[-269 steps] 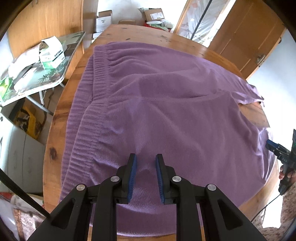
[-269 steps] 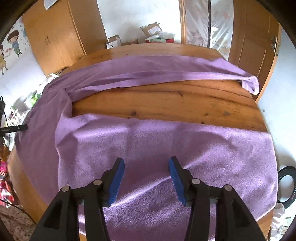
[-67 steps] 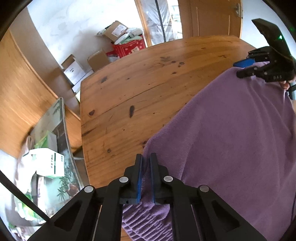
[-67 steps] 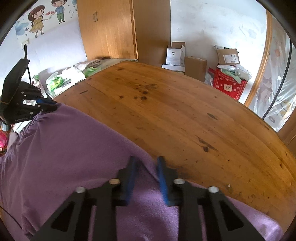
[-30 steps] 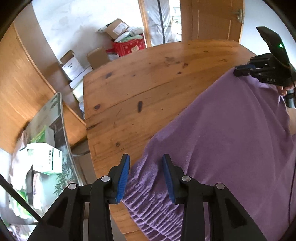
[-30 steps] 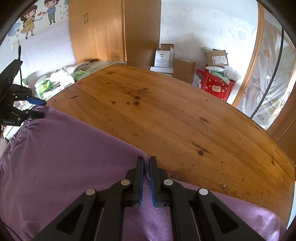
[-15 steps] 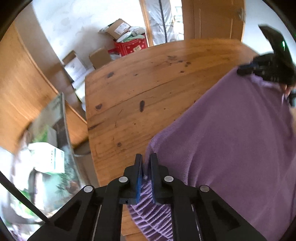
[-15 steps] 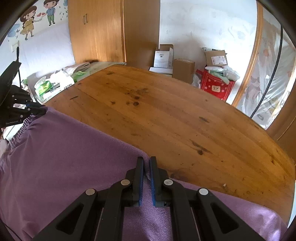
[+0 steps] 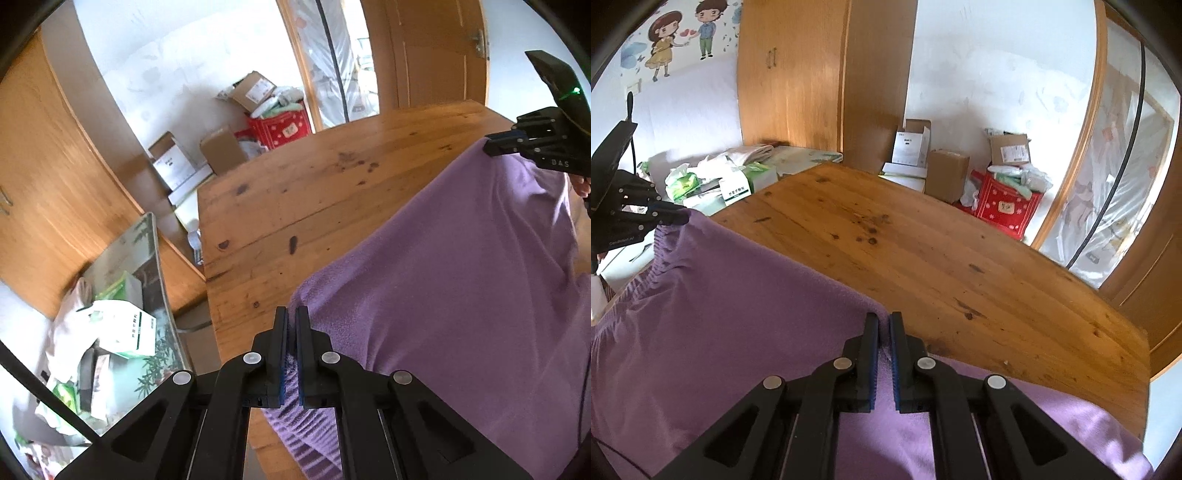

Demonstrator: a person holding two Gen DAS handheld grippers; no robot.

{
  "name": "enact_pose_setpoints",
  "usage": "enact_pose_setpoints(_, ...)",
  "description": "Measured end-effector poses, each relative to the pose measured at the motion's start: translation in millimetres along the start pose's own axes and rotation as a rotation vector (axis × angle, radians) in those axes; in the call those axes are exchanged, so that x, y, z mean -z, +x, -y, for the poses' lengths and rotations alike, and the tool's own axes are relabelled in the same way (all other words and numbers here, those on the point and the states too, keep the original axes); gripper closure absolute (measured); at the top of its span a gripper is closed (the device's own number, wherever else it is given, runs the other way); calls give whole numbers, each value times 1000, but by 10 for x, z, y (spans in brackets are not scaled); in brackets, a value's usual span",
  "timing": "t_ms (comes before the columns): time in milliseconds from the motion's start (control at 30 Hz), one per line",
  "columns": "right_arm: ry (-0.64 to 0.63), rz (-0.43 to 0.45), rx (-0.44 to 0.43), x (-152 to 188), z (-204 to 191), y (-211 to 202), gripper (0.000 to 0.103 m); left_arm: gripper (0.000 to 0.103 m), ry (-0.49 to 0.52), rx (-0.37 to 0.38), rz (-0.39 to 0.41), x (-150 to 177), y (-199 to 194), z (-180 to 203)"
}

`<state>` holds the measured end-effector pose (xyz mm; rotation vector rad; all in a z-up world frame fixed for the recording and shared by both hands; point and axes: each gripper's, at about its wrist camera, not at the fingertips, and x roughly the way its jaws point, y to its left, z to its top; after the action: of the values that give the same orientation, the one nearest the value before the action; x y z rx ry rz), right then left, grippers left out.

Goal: Fold clothes

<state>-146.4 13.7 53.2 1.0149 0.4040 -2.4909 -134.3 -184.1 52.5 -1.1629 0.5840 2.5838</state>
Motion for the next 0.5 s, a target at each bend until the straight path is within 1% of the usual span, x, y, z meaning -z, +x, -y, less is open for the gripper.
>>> enact_pose_setpoints(267,-25,35,29,62,-219,-467,97,99,4,-40,69,104,-401,148)
enact_pose_setpoints(500,-39,93,75,197,-408,-981,97,99,7,-65,123,190,-763,286)
